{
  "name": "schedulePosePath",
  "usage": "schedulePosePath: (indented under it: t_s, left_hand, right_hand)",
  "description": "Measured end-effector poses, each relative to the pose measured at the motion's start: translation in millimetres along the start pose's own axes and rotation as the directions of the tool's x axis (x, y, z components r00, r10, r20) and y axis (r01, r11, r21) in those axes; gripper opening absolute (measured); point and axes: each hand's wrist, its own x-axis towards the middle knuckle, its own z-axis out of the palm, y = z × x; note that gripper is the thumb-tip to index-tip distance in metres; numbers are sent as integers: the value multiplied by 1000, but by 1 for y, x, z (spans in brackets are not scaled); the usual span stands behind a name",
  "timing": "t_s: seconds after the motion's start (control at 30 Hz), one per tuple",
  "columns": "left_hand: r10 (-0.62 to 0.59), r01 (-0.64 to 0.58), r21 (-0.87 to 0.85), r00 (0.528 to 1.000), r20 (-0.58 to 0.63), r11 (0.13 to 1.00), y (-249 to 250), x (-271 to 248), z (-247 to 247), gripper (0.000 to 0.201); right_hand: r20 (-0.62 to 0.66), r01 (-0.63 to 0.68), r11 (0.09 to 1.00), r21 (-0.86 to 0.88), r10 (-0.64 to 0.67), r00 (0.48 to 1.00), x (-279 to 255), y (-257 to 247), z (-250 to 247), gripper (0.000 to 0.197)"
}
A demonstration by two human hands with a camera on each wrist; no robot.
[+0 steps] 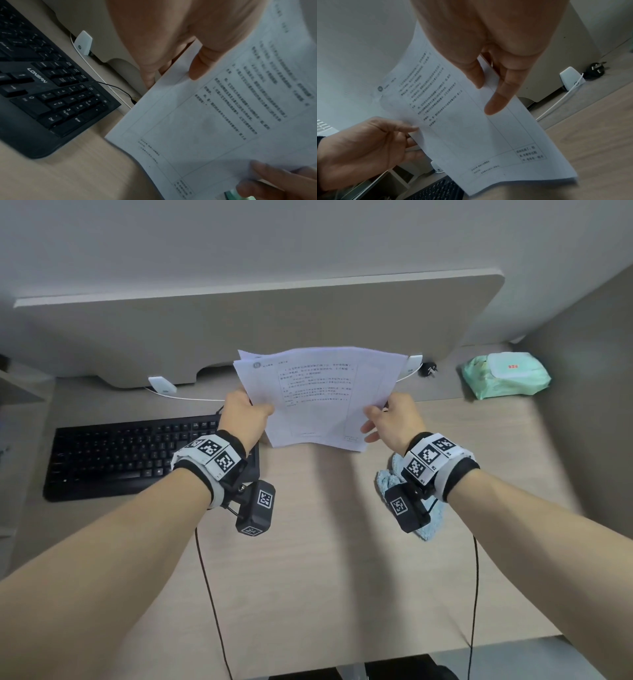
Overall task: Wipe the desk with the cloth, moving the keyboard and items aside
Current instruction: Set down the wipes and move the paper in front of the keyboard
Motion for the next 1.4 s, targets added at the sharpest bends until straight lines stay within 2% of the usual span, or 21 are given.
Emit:
schedulePosePath:
  t_s: [0.07, 0.2, 0.33, 0.47, 0.57, 0.63, 0.7, 0.73, 0.8, 0.87, 0.97, 1.07, 1.1, 1.17, 1.23, 1.33, 1.4]
  left_hand:
    - [0, 0, 18, 1000, 19, 1000, 0, -1, 1, 29]
    - [1, -12, 107, 994, 107, 994, -6, -7, 11, 33]
    - [30, -35, 108, 999, 42, 994, 0, 4, 16, 26]
    - [62, -66, 71, 996, 58, 995, 24, 10, 42, 17]
    - [64, -76, 63, 984, 167, 995, 42, 7, 83, 14]
    - [27, -65, 140, 965, 260, 988, 51, 3, 119, 8]
    - [-46, -35, 218, 934, 353, 975, 56, -3, 162, 3]
    - [-87, -14, 247, 915, 394, 969, 57, -6, 186, 4]
    - [-172, 41, 277, 868, 466, 960, 56, -14, 231, 8]
    - [-263, 118, 296, 815, 516, 948, 55, -23, 276, 7]
    - [-405, 257, 329, 737, 541, 909, 56, -38, 343, 9]
    - [-513, 381, 343, 652, 558, 858, 58, -42, 394, 6]
    - [-525, 390, 352, 647, 554, 851, 57, -40, 405, 7]
    - [-517, 377, 357, 687, 511, 855, 50, -31, 426, 9]
    - [-520, 377, 366, 707, 480, 851, 45, -23, 438, 13]
    - [-541, 375, 404, 700, 467, 834, 41, -17, 450, 17]
    - [-547, 360, 433, 697, 464, 826, 40, -16, 454, 12]
  right_hand:
    - [3, -8, 1000, -3, 8, 1000, 0, 3, 0, 21]
    - [33, -41, 999, -13, 42, 999, -3, 10, 5, 26]
    - [-41, -6, 1000, 18, 7, 999, -1, 6, -10, 19]
    - [-128, 16, 999, -50, -22, 992, -1, 11, -52, 13]
    - [-225, -2, 989, -149, -32, 974, 0, 27, -96, 18]
    - [-263, -46, 987, -156, 3, 965, -1, 45, -130, 15]
    - [-264, -120, 973, -196, 65, 962, -4, 71, -165, 5]
    - [-277, -176, 953, -245, 105, 955, -5, 86, -183, 6]
    - [-304, -300, 895, -330, 200, 931, -5, 120, -214, 23]
    - [-308, -392, 836, -384, 284, 908, -5, 149, -238, 30]
    - [-304, -463, 760, -455, 356, 884, -3, 189, -270, 29]
    - [-319, -486, 733, -476, 371, 872, 5, 218, -291, 19]
    - [-326, -494, 729, -474, 376, 867, 9, 225, -294, 19]
    - [-323, -509, 730, -457, 397, 859, 17, 239, -300, 20]
    - [-304, -527, 720, -451, 431, 850, 22, 248, -303, 25]
    - [-278, -551, 694, -464, 476, 834, 25, 261, -304, 29]
    - [-268, -558, 682, -473, 492, 828, 25, 265, -305, 32]
